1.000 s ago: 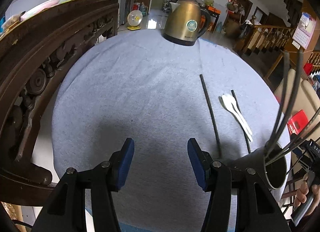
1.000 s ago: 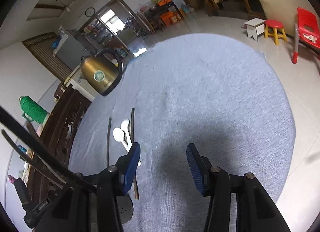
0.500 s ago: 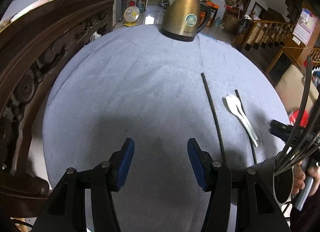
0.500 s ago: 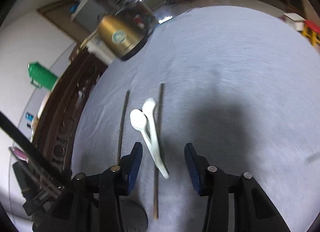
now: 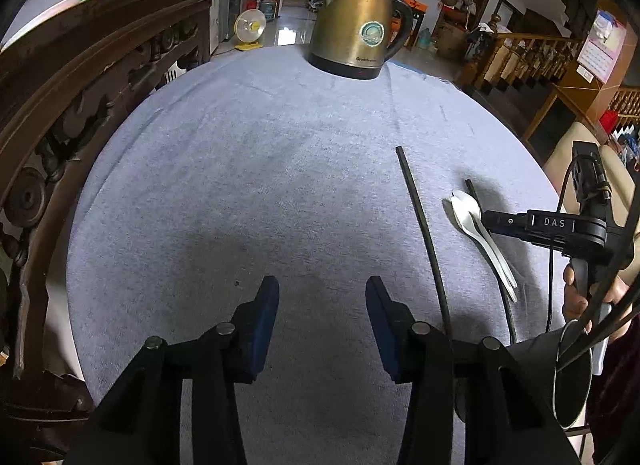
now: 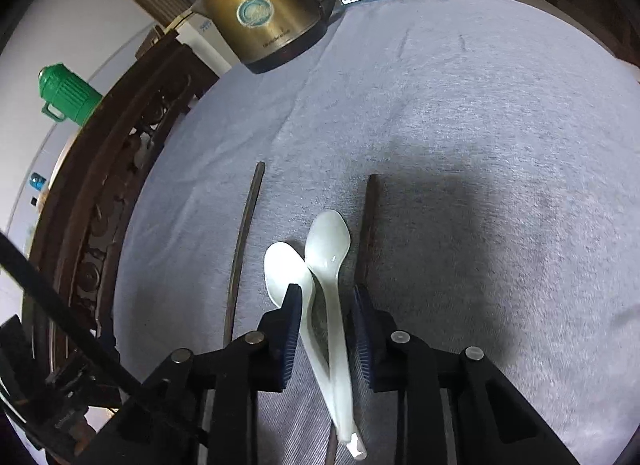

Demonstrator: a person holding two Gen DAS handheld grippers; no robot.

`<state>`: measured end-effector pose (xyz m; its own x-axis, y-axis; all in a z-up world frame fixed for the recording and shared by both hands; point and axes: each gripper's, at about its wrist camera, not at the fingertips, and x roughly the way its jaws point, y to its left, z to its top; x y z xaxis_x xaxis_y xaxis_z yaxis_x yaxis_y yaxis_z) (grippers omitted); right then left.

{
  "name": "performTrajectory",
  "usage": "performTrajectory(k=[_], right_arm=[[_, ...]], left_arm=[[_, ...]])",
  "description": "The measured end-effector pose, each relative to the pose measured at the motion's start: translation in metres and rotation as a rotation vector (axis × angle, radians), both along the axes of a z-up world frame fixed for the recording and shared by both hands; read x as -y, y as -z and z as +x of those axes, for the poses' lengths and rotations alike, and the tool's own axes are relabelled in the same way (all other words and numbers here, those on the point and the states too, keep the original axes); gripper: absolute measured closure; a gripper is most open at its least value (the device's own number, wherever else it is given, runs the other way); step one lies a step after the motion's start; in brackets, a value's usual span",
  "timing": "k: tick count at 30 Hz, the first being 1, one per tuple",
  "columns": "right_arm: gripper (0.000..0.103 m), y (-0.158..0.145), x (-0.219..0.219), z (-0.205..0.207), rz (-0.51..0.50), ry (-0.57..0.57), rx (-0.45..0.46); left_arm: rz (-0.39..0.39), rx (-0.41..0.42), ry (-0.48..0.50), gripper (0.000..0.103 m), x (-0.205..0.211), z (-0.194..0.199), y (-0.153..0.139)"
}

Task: Organize utensils
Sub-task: 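Close the left tool on a white spoon's handle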

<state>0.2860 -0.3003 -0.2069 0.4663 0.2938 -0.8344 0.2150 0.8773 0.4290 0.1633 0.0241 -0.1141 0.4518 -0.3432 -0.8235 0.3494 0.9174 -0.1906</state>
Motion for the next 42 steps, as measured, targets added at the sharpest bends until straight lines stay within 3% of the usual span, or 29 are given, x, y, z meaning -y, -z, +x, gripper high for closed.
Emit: performTrajectory(k=[4,7,11,17,26,32,36,42], right_arm=[[0.078,0.003,-0.004,0.015,-0.064,-0.041,-0.043],[0.086,0.004,-0.008,0.022,-0.107,-0.077,-0.067],[0.098,0.001,-0.006,0.018,-0.102,-0.057,-0.032],[0.098,-0.013,0.021,-0.014,0.024,0.058,0.108],[0.095,-0.001,0.053,-0.028,0.101,0.147,0.068],[0.095,0.004,0.066,-0.045,0.112,0.179,0.074],[0.095,0.007,0.071,-0.053,0.122,0.193,0.070],[0.095,0.010,0.074,-0.054,0.122,0.194,0.066]], left_arm=[[-0.005,0.005,0.014,0.057,0.004,0.006,-0.002],[0.001,0.023,0.026,0.057,0.009,0.010,-0.005],[-0.004,0.032,0.050,0.057,0.020,0.017,-0.007],[-0.013,0.076,0.138,0.057,0.047,0.034,-0.010],[-0.058,0.014,0.309,0.060,0.114,0.071,0.000],[-0.005,-0.013,0.454,0.060,0.162,0.063,0.014],[0.015,-0.072,0.489,0.060,0.179,0.065,0.032],[0.021,-0.081,0.516,0.093,0.191,0.066,0.042]])
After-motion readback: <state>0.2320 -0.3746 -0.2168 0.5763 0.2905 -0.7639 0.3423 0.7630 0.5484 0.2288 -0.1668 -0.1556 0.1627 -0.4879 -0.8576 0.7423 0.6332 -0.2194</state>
